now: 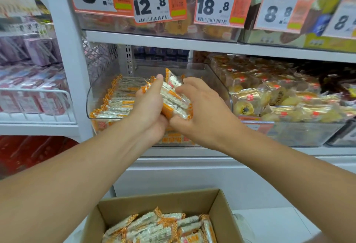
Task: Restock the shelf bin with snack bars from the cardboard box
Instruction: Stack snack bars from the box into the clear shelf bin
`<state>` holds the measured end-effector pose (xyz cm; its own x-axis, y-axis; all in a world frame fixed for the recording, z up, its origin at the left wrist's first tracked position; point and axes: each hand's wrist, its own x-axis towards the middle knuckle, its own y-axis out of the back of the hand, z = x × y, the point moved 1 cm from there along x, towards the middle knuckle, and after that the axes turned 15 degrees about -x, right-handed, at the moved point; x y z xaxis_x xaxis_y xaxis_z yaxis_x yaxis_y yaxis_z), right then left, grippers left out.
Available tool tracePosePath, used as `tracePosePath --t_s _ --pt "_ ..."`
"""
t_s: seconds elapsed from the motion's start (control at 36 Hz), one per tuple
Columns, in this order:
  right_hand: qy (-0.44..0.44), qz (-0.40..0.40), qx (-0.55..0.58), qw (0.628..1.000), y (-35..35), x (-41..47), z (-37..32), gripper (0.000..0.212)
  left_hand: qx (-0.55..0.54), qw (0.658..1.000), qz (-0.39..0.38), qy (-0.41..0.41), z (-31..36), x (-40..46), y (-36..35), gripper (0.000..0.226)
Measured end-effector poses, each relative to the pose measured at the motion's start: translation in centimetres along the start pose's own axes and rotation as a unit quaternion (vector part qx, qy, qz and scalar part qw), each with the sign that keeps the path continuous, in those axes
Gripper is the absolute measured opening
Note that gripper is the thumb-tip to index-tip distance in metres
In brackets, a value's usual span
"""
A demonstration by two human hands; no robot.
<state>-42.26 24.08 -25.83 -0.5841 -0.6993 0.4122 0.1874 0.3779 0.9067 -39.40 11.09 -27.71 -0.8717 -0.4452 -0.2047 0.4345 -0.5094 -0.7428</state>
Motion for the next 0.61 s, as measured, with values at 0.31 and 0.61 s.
tracePosePath --t_s 0.31,0.61 --pt "-0.089 0.088 0.060 0.990 1.6 1.7 3.4 0.047 0.279 0.952 -0.062 -0.111 1.7 0.1 -1.3 0.049" --pt "-0.135 -0.018 -0.207 0.969 1.3 3.1 4.6 0.039 0.836 0.492 -0.214 -0.120 1.4 4.0 2.6 0.050"
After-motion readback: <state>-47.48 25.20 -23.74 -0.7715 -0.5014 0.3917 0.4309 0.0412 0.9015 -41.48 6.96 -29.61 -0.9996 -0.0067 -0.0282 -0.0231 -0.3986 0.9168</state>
